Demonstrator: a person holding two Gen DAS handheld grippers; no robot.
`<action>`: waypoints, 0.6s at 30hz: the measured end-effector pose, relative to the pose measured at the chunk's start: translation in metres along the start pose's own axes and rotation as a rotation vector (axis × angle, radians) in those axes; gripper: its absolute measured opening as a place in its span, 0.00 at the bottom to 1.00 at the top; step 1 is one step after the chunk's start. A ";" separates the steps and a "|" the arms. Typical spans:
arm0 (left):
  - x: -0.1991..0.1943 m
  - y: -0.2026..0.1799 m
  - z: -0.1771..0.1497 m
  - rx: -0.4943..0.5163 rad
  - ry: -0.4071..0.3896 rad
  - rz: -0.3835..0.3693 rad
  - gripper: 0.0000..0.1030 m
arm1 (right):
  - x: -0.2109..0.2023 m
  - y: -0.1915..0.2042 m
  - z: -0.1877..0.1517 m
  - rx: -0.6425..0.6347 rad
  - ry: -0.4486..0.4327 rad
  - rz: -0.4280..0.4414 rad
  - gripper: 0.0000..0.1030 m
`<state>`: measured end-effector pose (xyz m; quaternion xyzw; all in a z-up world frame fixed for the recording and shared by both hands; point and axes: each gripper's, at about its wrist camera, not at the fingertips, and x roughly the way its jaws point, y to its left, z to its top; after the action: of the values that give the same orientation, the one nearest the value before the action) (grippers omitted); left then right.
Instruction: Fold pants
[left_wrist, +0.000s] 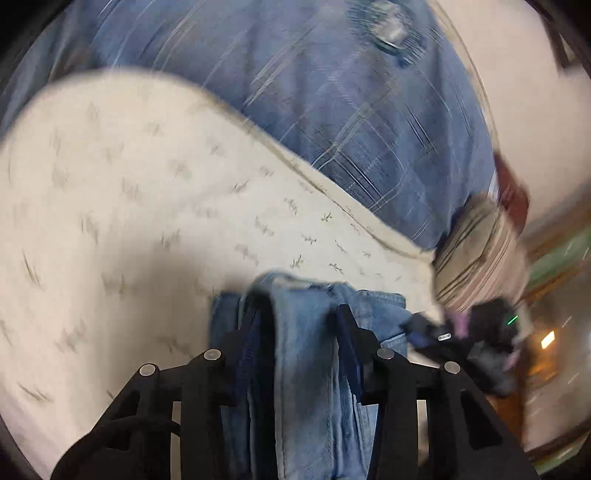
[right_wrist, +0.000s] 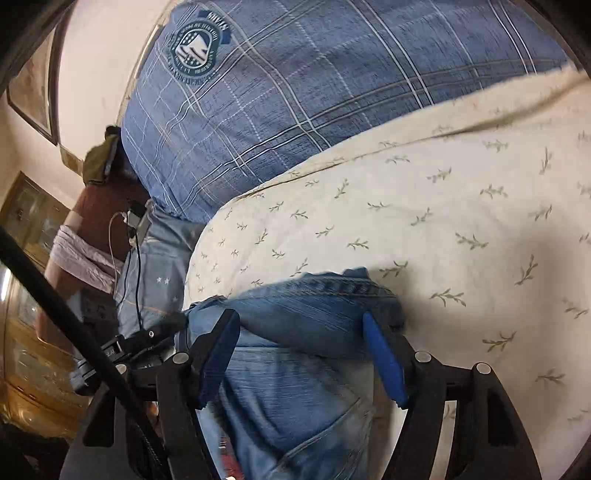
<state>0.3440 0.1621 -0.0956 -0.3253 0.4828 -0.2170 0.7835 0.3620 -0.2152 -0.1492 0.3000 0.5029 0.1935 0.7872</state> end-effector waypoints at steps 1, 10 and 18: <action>0.003 0.005 0.001 -0.027 0.012 -0.012 0.38 | 0.004 -0.008 -0.002 0.019 -0.001 -0.004 0.53; -0.012 -0.020 0.003 0.089 -0.082 -0.021 0.03 | 0.014 -0.016 -0.002 0.044 0.020 0.043 0.30; 0.027 -0.009 -0.006 0.208 -0.004 0.251 0.07 | 0.037 -0.009 -0.004 -0.071 0.038 -0.112 0.42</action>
<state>0.3501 0.1366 -0.1080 -0.1801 0.4932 -0.1658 0.8348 0.3735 -0.1981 -0.1817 0.2398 0.5267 0.1726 0.7971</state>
